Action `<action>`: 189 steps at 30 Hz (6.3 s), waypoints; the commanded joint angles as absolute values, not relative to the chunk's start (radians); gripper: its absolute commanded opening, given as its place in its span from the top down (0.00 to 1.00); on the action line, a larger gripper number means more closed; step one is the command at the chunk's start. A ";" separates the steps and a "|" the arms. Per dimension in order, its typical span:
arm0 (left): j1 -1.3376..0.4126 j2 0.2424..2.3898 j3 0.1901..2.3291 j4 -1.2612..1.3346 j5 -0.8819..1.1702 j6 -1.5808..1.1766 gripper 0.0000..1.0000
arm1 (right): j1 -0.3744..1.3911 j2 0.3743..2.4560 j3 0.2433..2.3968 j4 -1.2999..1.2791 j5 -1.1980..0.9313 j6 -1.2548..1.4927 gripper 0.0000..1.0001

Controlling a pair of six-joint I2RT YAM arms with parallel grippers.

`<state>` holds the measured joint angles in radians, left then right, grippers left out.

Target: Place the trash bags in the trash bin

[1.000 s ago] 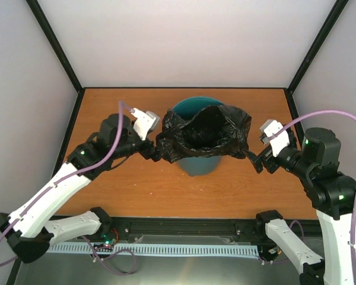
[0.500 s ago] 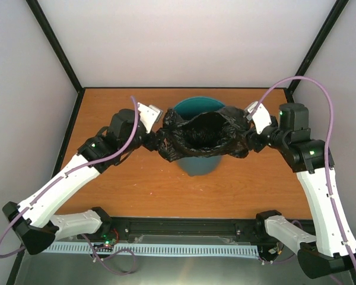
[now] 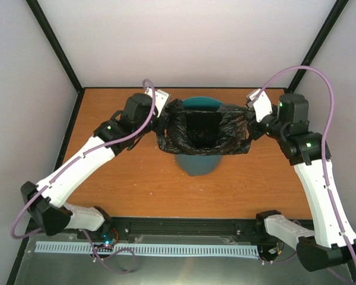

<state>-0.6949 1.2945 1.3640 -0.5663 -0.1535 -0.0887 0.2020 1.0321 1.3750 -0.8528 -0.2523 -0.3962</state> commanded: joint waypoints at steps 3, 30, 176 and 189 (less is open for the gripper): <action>-0.648 1.385 1.445 -0.567 -0.162 -0.137 0.99 | 0.196 1.138 1.399 -0.762 -0.222 -0.367 0.91; -0.440 1.577 1.385 -0.429 0.256 -0.250 0.99 | 0.196 1.509 1.379 -0.636 -0.278 -0.329 0.97; -0.460 1.302 0.750 0.119 0.549 -0.748 0.75 | -0.106 1.491 1.187 -0.845 -0.919 -0.248 0.70; -0.474 1.324 0.661 0.176 0.495 -0.722 0.99 | -0.086 1.539 1.128 -0.838 -0.899 -0.298 0.97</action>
<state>-0.4679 1.3144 0.6857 0.1318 0.5194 -0.7456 -0.0910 1.5265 1.1370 -0.8413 -0.9119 -0.2771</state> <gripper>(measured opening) 0.013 0.032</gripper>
